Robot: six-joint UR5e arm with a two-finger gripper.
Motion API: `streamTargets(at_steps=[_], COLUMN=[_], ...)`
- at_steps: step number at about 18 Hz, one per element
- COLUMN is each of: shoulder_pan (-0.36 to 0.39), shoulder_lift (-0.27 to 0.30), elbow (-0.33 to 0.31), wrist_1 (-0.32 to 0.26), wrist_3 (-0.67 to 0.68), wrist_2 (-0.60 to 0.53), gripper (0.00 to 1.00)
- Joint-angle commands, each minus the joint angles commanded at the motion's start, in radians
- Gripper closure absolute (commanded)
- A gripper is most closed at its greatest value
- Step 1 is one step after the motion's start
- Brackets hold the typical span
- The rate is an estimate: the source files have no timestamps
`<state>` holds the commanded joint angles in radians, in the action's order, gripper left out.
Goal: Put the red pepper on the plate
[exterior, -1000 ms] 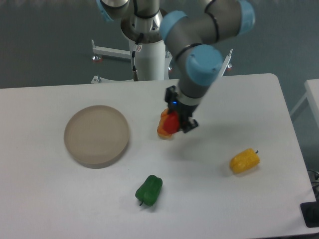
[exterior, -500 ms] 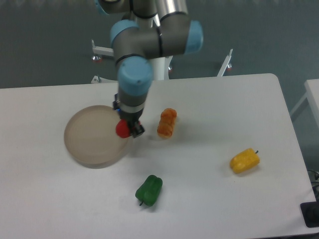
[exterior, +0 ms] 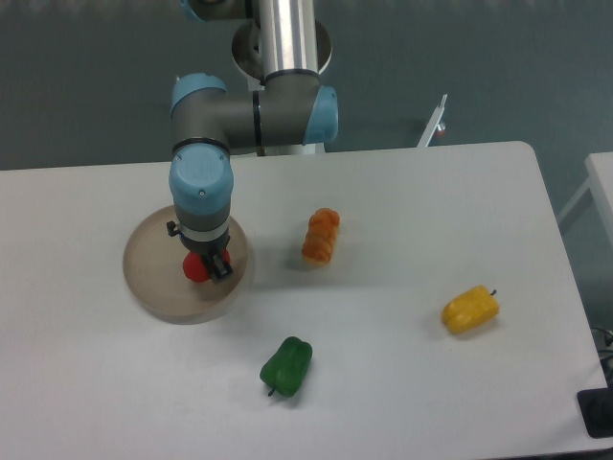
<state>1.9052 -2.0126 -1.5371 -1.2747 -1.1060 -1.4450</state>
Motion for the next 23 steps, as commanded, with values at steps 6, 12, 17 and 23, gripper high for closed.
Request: streamTargets(at_steps=[6,12,17,23], shoulder_pan=[0.011,0.202,0.360,0.460], shoulder_lift=[0.018,0.028,0.020,0.003], elbow=[0.032,0.175,0.218,0.210], wrist_1=[-0.003,-0.014,-0.070,-0.097], wrist_3=[-0.001,-0.032,-0.288,-0.472], wrist_2=[-0.002,-0.011,-0.028,-0.121], gripper=[0.00,0.00,0.00,0.00])
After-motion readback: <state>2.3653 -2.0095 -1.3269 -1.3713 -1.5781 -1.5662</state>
